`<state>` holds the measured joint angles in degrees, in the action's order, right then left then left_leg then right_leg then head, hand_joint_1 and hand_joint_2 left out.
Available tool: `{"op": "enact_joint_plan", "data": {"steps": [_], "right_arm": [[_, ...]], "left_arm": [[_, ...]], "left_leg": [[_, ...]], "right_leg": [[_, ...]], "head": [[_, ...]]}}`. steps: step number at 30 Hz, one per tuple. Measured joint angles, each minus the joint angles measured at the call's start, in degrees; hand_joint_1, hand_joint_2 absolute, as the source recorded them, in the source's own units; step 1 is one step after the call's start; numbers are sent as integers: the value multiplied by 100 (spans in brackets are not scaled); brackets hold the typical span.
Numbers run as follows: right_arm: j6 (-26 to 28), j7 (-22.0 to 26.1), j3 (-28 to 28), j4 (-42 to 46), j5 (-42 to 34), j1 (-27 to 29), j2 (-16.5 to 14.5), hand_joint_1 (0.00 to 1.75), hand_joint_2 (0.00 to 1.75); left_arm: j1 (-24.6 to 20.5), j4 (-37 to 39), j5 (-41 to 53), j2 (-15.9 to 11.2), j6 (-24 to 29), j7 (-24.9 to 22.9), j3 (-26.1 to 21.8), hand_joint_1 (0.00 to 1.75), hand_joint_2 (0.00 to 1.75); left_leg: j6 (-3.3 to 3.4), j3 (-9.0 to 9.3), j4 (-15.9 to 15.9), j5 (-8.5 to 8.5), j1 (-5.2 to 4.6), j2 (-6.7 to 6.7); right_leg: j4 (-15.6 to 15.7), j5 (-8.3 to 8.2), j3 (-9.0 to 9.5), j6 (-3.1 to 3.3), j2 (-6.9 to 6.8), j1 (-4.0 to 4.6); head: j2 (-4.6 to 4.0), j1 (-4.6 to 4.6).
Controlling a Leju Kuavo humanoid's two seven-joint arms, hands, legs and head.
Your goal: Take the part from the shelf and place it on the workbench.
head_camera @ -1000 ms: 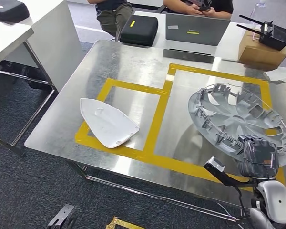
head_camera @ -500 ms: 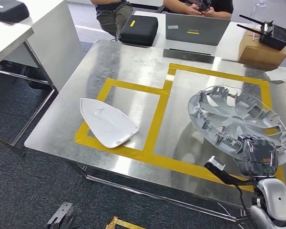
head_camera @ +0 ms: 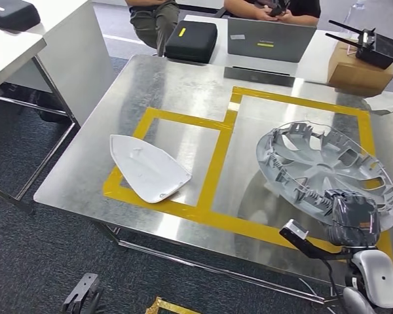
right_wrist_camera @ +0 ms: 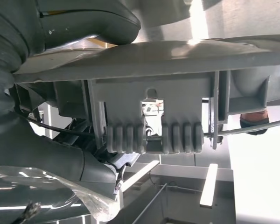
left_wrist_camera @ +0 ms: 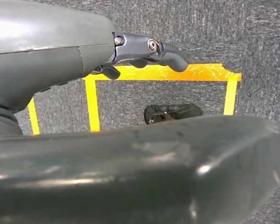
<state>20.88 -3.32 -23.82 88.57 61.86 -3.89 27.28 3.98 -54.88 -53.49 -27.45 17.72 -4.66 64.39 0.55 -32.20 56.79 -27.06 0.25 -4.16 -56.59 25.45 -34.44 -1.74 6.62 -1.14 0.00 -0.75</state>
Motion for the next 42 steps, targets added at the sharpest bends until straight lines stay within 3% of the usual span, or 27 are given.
{"op": "enact_joint_plan", "data": {"steps": [2, 6, 8, 12, 24, 28, 33, 37, 42], "right_arm": [[14, 9, 0, 21, 8, 22, 0, 175, 175], [31, 15, 0, 51, 23, 47, 0, 0, 0], [42, 19, -1, 56, 29, 54, 0, 0, 0], [39, 36, -4, 67, 4, 61, 0, 0, 0], [-1365, -72, -91, 10, -993, -496, 88, 0, 0], [-2297, -335, -242, -63, -1459, -896, 240, 0, 0], [-2746, -546, -428, -125, -1695, -1288, 389, 0, 0], [-3364, -822, -609, -128, -2411, -1627, 507, 0, 0], [-3710, -931, -867, 64, -3092, -2030, 755, 0, 0]], "left_arm": [[3, 1, 48, 9, -16, -18, -34, 0, 0], [9, 4, 79, 11, -31, -63, -87, 0, 175], [9, 5, 88, 13, -38, -78, -116, 0, 175], [15, 10, 119, 21, -101, -87, -173, 0, 0], [132, 31, 121, 39, -255, -98, -429, 0, 0], [160, 40, 54, 31, -319, -128, -501, 0, 0], [196, 58, 29, 15, -330, -144, -584, 0, 0], [237, 67, -69, 11, -330, -151, -645, 0, 0], [320, 90, -175, 11, -414, -106, -729, 0, 0]], "left_leg": [[0, 0, 0, 0, 0, 0], [0, 0, 0, 0, 0, 0], [0, 0, 0, 0, 0, 0], [0, 0, 0, 0, 0, 0], [3, 1, 0, 3, 0, 1], [0, 0, 0, 8, 0, 1], [0, 0, 1, 9, 0, 0], [0, 0, 1, 9, 0, 1], [0, 0, 1, 12, 0, 0]], "right_leg": [[0, 0, 0, 0, 0, 0], [0, 0, 0, 0, 0, 0], [0, 0, 0, 0, 0, 0], [0, 0, 0, 0, 0, 0], [0, -4, 1, -1, 1, 0], [0, -7, 1, 1, 1, -1], [0, -8, 1, 0, 0, -1], [0, -8, 1, 0, 1, 0], [0, -8, 1, 0, -1, 0]], "head": [[0, 0], [0, -1], [0, 0], [0, 0], [0, -1], [0, 1], [0, -1], [0, -1], [0, 1]]}}
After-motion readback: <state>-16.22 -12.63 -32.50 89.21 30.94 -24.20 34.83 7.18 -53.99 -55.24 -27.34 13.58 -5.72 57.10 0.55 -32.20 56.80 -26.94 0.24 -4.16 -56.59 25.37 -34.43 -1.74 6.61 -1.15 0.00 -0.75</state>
